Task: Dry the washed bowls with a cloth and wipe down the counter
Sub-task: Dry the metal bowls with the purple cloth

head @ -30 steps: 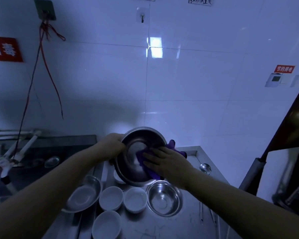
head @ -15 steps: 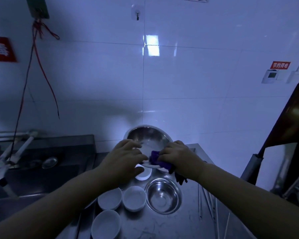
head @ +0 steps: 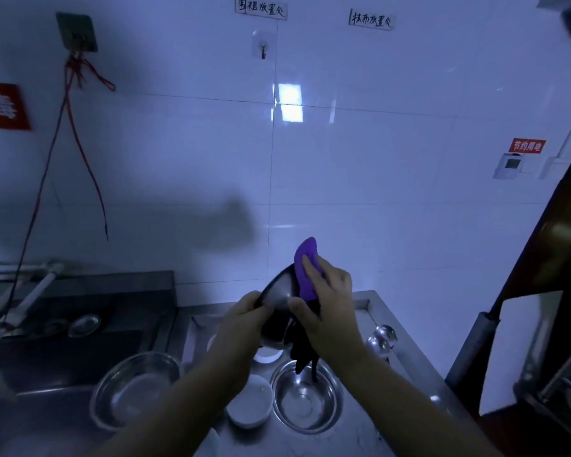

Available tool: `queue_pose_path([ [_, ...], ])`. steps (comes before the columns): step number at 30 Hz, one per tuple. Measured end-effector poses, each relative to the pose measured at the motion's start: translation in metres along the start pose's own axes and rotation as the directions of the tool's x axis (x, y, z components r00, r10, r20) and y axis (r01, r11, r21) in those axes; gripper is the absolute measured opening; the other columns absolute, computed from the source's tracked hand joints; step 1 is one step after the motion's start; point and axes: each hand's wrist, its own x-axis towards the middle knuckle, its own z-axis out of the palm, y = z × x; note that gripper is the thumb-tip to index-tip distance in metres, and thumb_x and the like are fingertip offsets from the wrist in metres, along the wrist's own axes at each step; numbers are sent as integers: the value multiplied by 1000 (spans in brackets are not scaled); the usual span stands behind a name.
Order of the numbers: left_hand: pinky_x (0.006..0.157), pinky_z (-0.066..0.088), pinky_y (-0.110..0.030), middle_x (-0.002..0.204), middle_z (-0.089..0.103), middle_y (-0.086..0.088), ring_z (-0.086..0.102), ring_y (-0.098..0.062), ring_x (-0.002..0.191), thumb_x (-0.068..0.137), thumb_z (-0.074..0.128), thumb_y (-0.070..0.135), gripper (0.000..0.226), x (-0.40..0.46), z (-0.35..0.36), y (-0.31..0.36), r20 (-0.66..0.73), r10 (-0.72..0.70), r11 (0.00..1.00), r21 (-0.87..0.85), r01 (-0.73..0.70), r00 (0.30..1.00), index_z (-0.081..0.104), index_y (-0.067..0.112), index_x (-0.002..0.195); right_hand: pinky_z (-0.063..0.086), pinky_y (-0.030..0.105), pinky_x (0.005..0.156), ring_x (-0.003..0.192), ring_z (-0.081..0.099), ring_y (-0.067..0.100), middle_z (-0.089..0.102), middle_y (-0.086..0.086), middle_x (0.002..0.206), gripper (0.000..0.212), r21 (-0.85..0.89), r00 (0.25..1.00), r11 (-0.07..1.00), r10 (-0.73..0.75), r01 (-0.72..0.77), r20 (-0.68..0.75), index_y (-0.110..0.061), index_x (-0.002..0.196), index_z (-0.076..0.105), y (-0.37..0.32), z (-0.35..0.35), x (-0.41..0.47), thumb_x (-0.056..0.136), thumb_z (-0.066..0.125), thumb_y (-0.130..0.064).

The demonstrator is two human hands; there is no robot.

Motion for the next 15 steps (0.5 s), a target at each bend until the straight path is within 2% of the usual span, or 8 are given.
queue_pose_path([
  [2, 75, 57, -49, 92, 72, -17, 69, -34, 85, 89, 50, 29, 24, 1, 3, 4, -16, -88, 983, -160, 84, 996, 70, 15, 92, 40, 40, 95, 117, 39, 25, 47, 5, 139, 65, -34, 994, 997, -71, 68, -80, -18, 137, 48, -4, 9, -11, 93, 28, -61],
  [4, 86, 49, -52, 99, 71, -21, 67, -36, 90, 94, 39, 41, 45, 1, 5, 10, -11, -167, 951, -266, 158, 986, 66, 7, 104, 45, 47, 90, 115, 44, 30, 51, 5, 135, 45, -88, 972, 982, -179, 167, -152, -18, 130, 57, -5, 20, -23, 96, 39, -42],
  [6, 84, 49, -44, 103, 71, -18, 65, -30, 95, 96, 28, 50, 57, 1, 7, 9, 11, -209, 939, -277, 203, 978, 66, 9, 108, 43, 48, 92, 117, 46, 29, 54, 3, 133, 37, -225, 936, 931, -322, 287, -140, -22, 124, 61, -7, 29, -31, 92, 47, -34],
  [8, 75, 50, -37, 99, 73, -9, 65, -24, 98, 97, 26, 52, 57, 0, 8, 6, -10, -207, 941, -274, 196, 978, 68, 15, 105, 39, 46, 90, 117, 46, 25, 55, -1, 131, 33, -329, 905, 872, -414, 363, -99, -25, 119, 62, -9, 30, -32, 91, 49, -35],
  [12, 62, 53, -27, 92, 75, -2, 71, -16, 85, 97, 28, 50, 51, 2, 8, 7, -2, -124, 952, -281, 119, 992, 68, 19, 99, 40, 43, 83, 108, 51, 26, 60, -1, 125, 30, -306, 935, 914, -321, 265, -149, -26, 112, 66, -21, 20, -13, 87, 50, -30],
  [13, 63, 55, -29, 93, 75, -3, 72, -16, 84, 97, 30, 50, 50, 2, 7, 9, 0, -112, 956, -274, 108, 994, 67, 18, 101, 39, 41, 82, 105, 49, 25, 60, -2, 124, 31, -294, 949, 932, -270, 214, -164, -26, 110, 67, -25, 18, -7, 86, 48, -29],
  [15, 76, 57, -42, 101, 73, -10, 70, -27, 91, 95, 36, 51, 49, 3, 6, 12, 15, -118, 947, -298, 117, 993, 66, 14, 109, 39, 39, 82, 102, 46, 23, 60, -6, 123, 35, -215, 971, 973, -125, 80, -204, -27, 109, 68, -28, 12, 5, 85, 43, -27],
])
